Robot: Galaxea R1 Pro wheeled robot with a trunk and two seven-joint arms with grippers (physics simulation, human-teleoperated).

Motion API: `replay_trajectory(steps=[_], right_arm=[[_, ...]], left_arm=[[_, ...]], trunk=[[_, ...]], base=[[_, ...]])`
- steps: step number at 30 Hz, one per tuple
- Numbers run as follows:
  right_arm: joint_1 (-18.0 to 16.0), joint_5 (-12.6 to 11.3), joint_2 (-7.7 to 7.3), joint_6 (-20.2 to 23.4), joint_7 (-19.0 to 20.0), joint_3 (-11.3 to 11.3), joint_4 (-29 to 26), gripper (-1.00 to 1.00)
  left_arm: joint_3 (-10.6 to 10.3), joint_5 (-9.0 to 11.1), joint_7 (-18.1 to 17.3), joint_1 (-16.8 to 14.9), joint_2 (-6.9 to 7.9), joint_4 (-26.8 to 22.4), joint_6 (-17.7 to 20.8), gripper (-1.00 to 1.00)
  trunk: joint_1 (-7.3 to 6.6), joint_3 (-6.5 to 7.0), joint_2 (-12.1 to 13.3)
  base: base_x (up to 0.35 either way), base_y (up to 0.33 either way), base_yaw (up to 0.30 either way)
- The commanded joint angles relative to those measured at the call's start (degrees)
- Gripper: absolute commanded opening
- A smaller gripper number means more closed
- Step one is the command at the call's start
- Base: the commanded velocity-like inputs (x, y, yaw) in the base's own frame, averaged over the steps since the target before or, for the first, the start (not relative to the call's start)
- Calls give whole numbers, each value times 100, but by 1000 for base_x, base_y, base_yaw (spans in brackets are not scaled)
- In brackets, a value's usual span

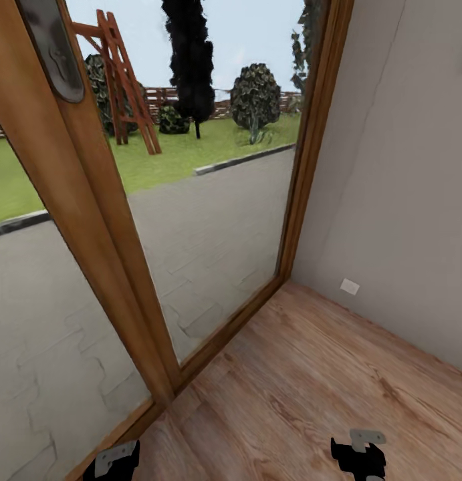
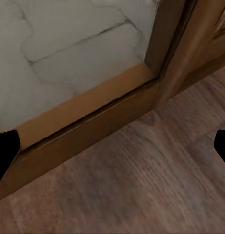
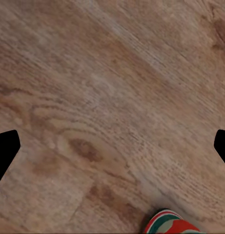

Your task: Pick up the two gym shoes and the two sandals from the corridor floor and place them onto the hallstand (shoe rack) in the corridor, making sure they are on the rack and not on the floor. Arrange them so the two gym shoes are next to each other and the two sandals are next to each other.

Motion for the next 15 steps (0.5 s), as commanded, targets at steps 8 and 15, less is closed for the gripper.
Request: replay_trajectory(steps=[8, 15], right_arm=[[-4, 60, 1, -17, -19, -49, 7, 100], [-4, 60, 1, -14, -19, -50, 7, 100]], left_arm=[[0, 21, -9, -3, 0, -1, -16, 100], [0, 21, -9, -3, 0, -1, -16, 100]], trunk=[[1, -4, -2], [1, -4, -2]], base=[[80, 46, -1], [13, 7, -126]])
